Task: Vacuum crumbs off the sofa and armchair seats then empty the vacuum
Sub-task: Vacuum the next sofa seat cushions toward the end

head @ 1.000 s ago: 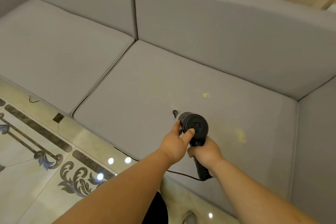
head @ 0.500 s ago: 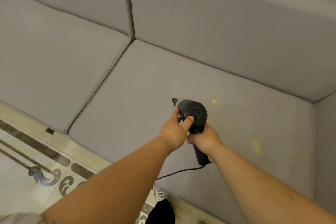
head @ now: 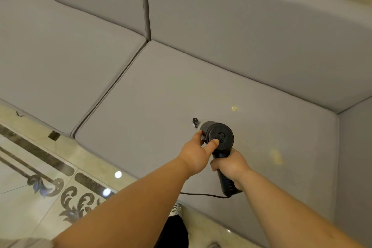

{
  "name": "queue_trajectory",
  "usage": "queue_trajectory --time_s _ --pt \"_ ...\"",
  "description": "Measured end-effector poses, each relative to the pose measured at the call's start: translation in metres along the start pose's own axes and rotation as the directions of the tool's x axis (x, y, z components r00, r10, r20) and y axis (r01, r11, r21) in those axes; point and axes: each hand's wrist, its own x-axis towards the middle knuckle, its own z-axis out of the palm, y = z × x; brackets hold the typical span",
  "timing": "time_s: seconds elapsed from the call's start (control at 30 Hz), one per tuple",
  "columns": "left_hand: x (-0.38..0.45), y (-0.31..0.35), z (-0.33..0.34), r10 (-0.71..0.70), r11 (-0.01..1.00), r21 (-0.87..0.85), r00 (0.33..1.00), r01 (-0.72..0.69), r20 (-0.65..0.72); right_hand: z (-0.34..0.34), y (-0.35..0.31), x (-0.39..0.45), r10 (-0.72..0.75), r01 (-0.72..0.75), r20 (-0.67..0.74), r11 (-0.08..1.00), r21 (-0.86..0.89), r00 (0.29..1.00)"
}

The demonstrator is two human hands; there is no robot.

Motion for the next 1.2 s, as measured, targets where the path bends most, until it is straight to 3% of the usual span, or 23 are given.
queue_trajectory --time_s 0.37,0.73,1.07,1.2 --pt "-0.062 -0.039 0.066 0.003 1.0 0.023 1.0 -0.003 -0.002 -0.016 0.087 -0.047 0.0 -0.001 0.012 1.0 0.02 1.0" --pt "-0.087 -0.048 0.097 0.016 1.0 -0.017 1.0 -0.017 -0.022 -0.03 0.122 -0.07 -0.029 0.03 -0.009 0.999 0.03 1.0" --pt "-0.044 -0.014 0.054 0.11 0.993 -0.029 0.99 -0.112 -0.087 -0.025 0.055 -0.037 -0.111 0.115 -0.053 0.988 0.101 0.992" --pt "-0.014 -0.006 0.027 0.08 0.997 0.004 0.995 -0.08 -0.064 -0.013 0.03 -0.012 -0.08 0.084 -0.046 0.992 0.094 0.996"
